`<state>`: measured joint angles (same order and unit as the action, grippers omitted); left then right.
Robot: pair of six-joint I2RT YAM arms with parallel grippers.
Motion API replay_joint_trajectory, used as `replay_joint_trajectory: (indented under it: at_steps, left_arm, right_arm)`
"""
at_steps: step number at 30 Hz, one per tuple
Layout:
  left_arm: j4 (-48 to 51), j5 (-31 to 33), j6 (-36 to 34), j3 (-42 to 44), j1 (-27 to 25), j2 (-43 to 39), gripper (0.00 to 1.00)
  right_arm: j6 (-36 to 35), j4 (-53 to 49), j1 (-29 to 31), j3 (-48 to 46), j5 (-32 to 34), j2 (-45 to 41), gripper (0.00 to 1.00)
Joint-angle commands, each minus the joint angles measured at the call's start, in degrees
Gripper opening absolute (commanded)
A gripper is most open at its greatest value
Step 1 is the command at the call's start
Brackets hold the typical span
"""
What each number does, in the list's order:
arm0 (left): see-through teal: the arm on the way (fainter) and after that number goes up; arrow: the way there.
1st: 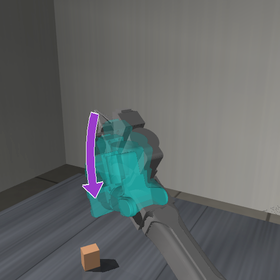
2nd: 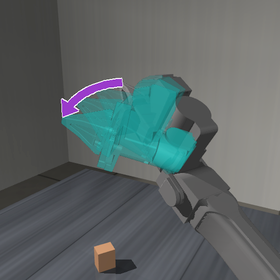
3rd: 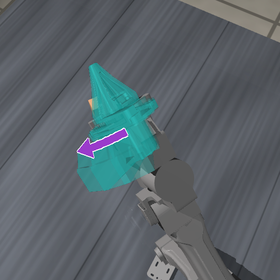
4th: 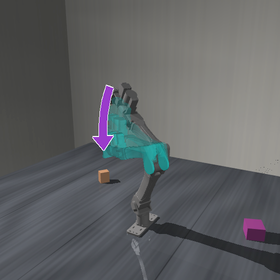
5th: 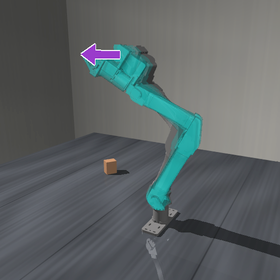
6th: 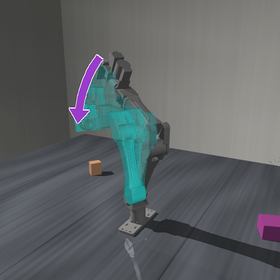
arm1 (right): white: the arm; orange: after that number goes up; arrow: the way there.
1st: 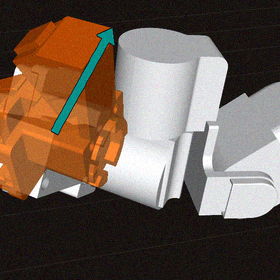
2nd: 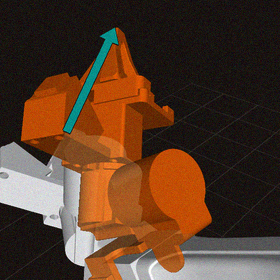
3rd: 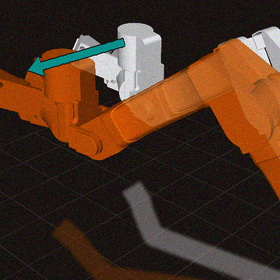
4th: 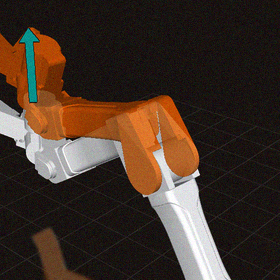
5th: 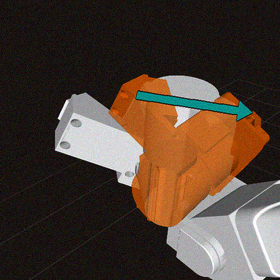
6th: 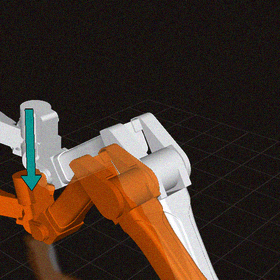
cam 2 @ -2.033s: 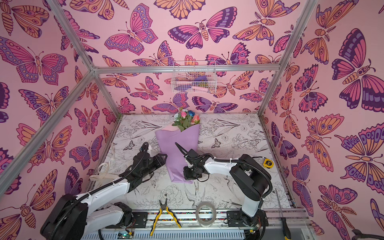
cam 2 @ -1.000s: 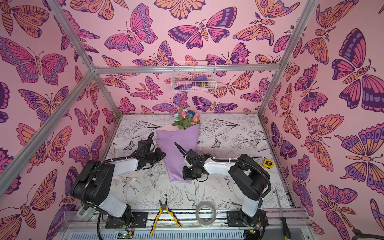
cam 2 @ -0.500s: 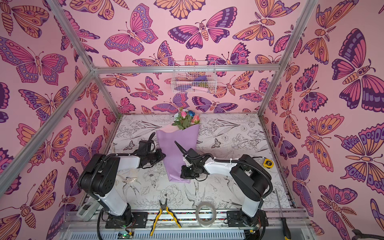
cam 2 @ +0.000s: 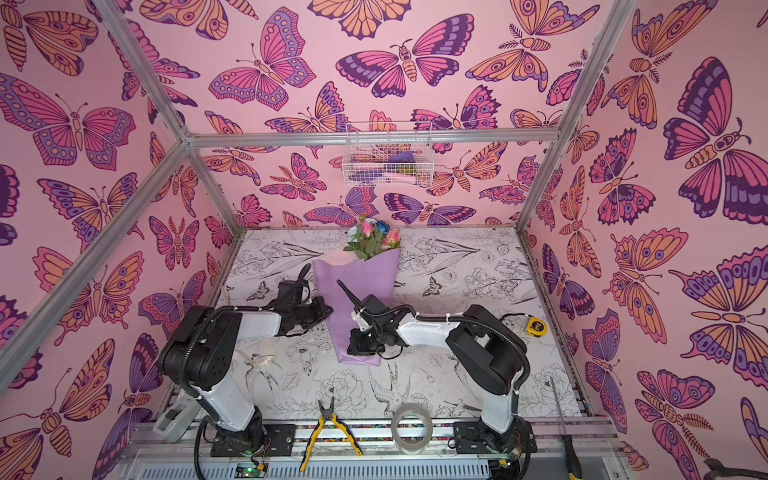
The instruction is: Tie the bouquet of fake flowers
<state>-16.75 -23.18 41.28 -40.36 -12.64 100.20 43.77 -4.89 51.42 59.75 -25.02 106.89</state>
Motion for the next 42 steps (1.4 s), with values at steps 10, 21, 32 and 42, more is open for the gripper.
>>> replay_joint_trajectory:
  at_steps: [10,21,32,42]
  left_arm:
    - [-1.68,-0.58,2.12,1.94,0.59,0.36,0.0]
    - [7.35,2.24,3.98,3.22,1.66,-13.18,0.39]
    - [17.88,2.99,4.86,3.05,-0.23,-23.47,0.3]
    - [14.6,1.1,7.43,5.41,-8.69,-20.06,0.21]
  right_arm:
    - [2.84,2.9,1.23,-1.53,-0.83,4.64,0.14]
    - [3.87,2.58,1.27,-2.44,0.26,4.36,0.14]
    - [3.95,2.69,1.24,-2.63,0.13,4.31,0.14]
    - [4.24,3.03,1.3,-2.35,0.77,3.95,0.14]
